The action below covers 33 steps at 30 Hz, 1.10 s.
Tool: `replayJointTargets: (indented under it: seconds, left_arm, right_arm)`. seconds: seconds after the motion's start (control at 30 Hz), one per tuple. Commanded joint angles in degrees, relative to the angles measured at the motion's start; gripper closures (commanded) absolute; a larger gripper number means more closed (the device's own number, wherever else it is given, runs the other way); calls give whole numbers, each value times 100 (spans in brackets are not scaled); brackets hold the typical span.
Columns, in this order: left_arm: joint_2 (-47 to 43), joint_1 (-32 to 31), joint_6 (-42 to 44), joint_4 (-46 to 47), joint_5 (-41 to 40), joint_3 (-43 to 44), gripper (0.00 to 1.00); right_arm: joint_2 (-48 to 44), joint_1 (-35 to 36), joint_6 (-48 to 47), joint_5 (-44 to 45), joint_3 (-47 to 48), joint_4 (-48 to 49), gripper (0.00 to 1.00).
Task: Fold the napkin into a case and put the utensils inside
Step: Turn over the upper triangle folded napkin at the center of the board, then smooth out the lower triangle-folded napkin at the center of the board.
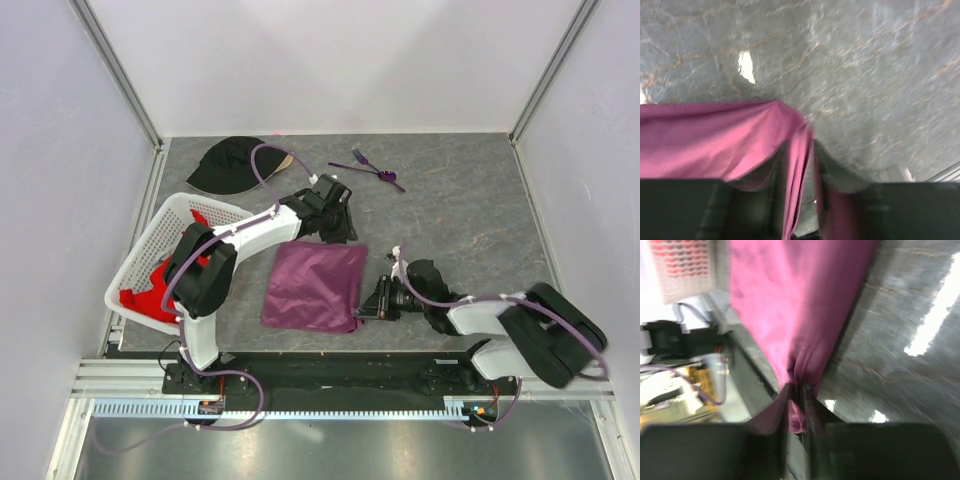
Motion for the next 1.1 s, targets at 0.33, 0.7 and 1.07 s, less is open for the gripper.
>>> replayJointTargets:
  seconds: [0.33,0.7,1.07]
  left_arm:
    - [-1443,120,820,-222,1569,269,27]
    - [-2572,-775,513,24,1254,-2114,48]
    - [-1675,-2085,249,-71,260,-1922,49]
  right_arm:
    - [-1087,-117,-1682,1984,1647,-4931,30]
    - [-998,-309,-1364,1982,1680,-4244,46]
    - [-488,-539,-1233,824,1683,-3473,68]
